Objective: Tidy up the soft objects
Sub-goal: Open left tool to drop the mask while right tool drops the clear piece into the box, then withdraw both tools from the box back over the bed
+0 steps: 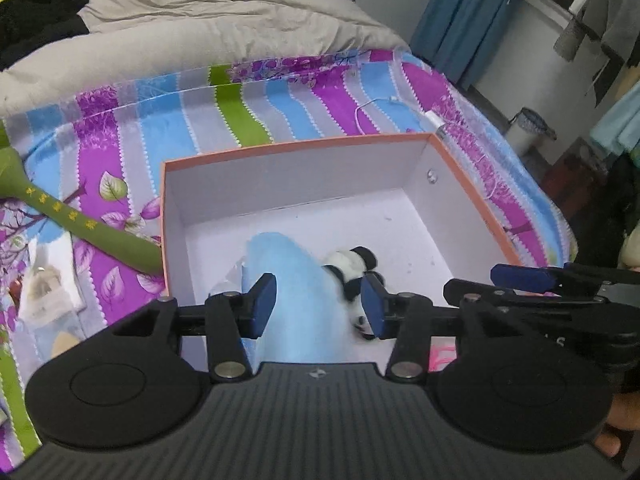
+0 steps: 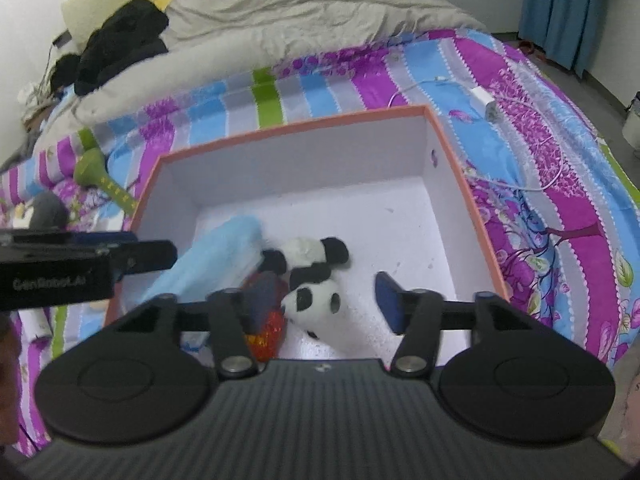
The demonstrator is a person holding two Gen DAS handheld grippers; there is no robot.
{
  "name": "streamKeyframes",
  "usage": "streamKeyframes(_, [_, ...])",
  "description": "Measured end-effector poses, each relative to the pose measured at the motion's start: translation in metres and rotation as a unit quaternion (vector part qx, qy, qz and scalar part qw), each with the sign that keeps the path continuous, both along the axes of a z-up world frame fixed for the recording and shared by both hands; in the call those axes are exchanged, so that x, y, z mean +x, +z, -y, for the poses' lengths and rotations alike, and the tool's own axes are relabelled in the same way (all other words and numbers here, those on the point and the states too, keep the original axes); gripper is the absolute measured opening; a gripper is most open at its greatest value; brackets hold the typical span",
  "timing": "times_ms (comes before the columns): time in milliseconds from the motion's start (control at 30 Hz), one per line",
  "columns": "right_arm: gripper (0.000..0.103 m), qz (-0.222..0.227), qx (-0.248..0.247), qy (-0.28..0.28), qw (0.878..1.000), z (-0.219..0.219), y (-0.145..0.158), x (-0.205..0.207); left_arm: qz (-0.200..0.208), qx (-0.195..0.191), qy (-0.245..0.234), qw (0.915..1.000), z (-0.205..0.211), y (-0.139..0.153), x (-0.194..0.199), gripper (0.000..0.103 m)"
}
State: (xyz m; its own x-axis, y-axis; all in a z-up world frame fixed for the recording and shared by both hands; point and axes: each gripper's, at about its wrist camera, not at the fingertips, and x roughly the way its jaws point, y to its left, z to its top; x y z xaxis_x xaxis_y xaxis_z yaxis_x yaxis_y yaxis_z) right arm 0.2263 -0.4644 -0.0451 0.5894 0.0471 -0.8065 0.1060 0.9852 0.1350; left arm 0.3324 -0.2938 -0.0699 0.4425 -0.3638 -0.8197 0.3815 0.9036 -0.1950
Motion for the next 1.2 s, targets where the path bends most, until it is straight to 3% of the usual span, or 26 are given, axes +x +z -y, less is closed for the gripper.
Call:
streamKeyframes(100, [0.059, 0.015, 0.001, 0.001, 1.0, 0.003, 0.007, -0.007, 0.005, -0.018, -0.002, 0.9998, -0.006, 0.007, -0.007, 0.053])
streamKeyframes(367, [0.059, 0.066, 0.008, 0.014, 0.998, -0.011, 0.021, -0.04, 0.078, -0.007, -0.014, 0.9968, -0.021, 0.032, -0.042, 0.053])
streamKeyframes(567, [0.059, 0.114, 0.017, 0.013, 0.993, -0.027, 0.027, -0.073, 0.123, -0.028, -0.019, 0.9918, -0.042, 0.048, -0.08, 0.053])
streamKeyframes(1200, [0.059, 0.202, 0.014, 0.064, 0.977, -0.097, 0.029, -0.164, 0.197, -0.087, 0.05, 0.9753, -0.151, 0.075, -0.206, 0.053])
